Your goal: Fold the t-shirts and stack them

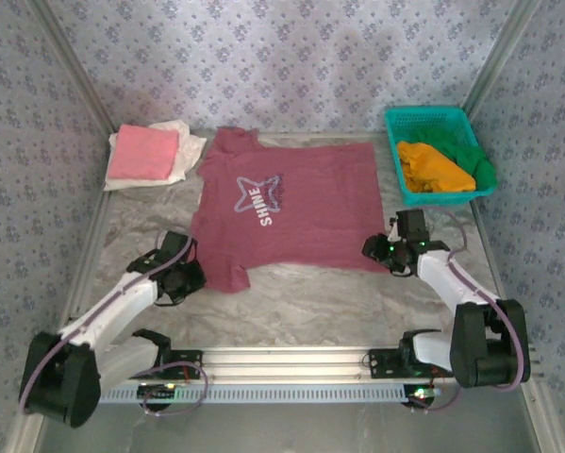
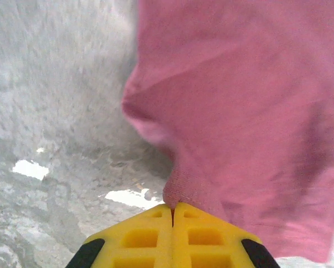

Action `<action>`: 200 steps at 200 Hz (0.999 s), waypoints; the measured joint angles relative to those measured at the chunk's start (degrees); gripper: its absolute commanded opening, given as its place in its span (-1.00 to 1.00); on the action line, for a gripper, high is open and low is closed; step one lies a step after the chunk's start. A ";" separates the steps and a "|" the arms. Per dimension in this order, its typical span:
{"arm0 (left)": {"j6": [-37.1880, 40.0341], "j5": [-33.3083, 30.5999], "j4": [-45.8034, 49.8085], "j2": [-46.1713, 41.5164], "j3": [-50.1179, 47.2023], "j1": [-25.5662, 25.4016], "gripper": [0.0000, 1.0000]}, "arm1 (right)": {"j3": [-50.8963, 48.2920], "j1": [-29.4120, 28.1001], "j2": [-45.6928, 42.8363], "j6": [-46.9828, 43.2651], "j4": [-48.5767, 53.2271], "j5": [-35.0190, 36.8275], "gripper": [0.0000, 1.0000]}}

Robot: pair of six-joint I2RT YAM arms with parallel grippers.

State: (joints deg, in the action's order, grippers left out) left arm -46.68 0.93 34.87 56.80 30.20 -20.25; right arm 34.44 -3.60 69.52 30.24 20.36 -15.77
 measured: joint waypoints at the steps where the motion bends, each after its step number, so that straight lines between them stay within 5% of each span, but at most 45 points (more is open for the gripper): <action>1: 0.04 -0.15 -0.02 -0.39 0.00 0.00 -1.00 | 0.00 0.11 -0.07 -0.02 0.17 -0.09 -0.02; 13: 0.24 -0.44 0.00 -2.97 0.00 0.02 -1.00 | -0.02 2.86 -1.51 0.63 2.84 -0.42 0.13; 61: 0.59 -0.57 -0.24 -4.55 -2.01 1.20 -1.00 | -0.94 13.18 -4.00 0.79 6.14 -2.36 0.14; 129: 0.63 -0.31 -1.64 -5.05 -3.76 2.64 -1.00 | -2.45 14.34 5.95 0.09 2.32 -7.02 0.06; 165: 0.61 -0.11 -2.12 -5.01 -3.82 2.91 -1.00 | -2.36 14.71 7.32 -0.11 1.42 -7.69 -0.20; 200: 0.63 -0.13 -2.16 -5.01 -3.82 3.21 -1.00 | -2.38 13.92 8.63 0.24 -0.52 -7.65 -0.69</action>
State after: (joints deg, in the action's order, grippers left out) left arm -46.04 0.80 32.71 51.79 26.37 -17.04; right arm 32.05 10.33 78.15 30.48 19.84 -23.42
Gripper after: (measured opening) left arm 0.044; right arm 0.223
